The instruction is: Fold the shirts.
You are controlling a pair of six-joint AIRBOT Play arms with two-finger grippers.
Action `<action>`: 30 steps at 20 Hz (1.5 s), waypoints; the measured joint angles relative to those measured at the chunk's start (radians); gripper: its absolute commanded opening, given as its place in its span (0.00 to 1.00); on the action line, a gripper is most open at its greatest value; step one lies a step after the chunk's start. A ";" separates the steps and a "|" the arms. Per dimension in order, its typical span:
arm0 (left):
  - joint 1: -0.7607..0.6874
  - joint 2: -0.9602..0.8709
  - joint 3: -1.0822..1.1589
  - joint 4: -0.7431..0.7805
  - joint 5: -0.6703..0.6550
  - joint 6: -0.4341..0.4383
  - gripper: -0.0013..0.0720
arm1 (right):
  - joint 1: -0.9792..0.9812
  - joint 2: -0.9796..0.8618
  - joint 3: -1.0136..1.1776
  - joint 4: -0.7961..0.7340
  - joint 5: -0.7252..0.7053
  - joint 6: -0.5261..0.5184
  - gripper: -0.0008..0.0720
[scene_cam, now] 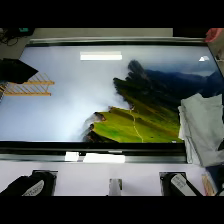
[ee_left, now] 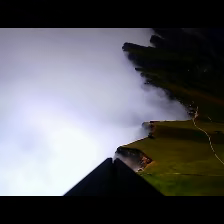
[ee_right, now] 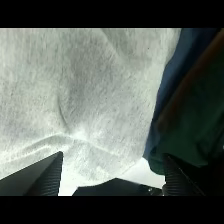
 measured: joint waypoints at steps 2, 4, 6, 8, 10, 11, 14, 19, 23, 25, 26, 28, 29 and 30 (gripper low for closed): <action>0.000 -0.003 0.000 0.000 0.011 -0.001 0.07 | 0.000 0.000 0.042 0.004 -0.030 -0.019 0.92; 0.000 -0.012 0.000 0.010 0.031 -0.001 0.07 | 0.016 0.000 0.138 0.016 -0.084 -0.056 0.92; -0.010 -0.038 0.000 0.072 0.045 -0.004 0.07 | 0.075 0.000 0.266 0.026 -0.174 -0.087 0.92; -0.032 -0.086 0.001 0.179 0.045 -0.022 0.07 | 0.186 0.000 0.383 0.034 -0.294 -0.097 0.92; -0.059 -0.153 0.002 0.294 0.019 -0.052 0.38 | 0.338 -0.008 0.455 0.039 -0.384 -0.090 0.92; -0.069 -0.190 0.002 0.338 0.001 -0.071 0.84 | 0.425 -0.022 0.477 0.043 -0.396 -0.078 0.92; -0.089 -0.278 -0.011 0.403 -0.072 -0.157 0.99 | 0.668 -0.106 0.512 0.075 -0.325 -0.026 0.94; -0.122 -0.255 -0.221 0.421 -0.011 -0.311 0.99 | 0.912 -0.257 0.528 0.161 -0.183 0.063 0.95; -0.127 -0.233 -0.320 0.432 0.018 -0.390 0.99 | 0.970 -0.305 0.532 0.229 -0.146 0.098 0.94; -0.129 -0.229 -0.339 0.436 0.022 -0.408 0.99 | 0.982 -0.314 0.532 0.244 -0.142 0.106 0.94; -0.128 -0.228 -0.344 0.438 0.024 -0.414 0.99 | 0.985 -0.315 0.532 0.251 -0.140 0.108 0.94; -0.128 -0.227 -0.352 0.439 0.027 -0.421 0.99 | 0.989 -0.319 0.532 0.257 -0.139 0.111 0.94; -0.128 -0.228 -0.354 0.439 0.027 -0.423 0.99 | 0.990 -0.319 0.532 0.260 -0.135 0.113 0.94; -0.128 -0.228 -0.355 0.439 0.027 -0.425 0.99 | 0.991 -0.320 0.532 0.261 -0.135 0.114 0.94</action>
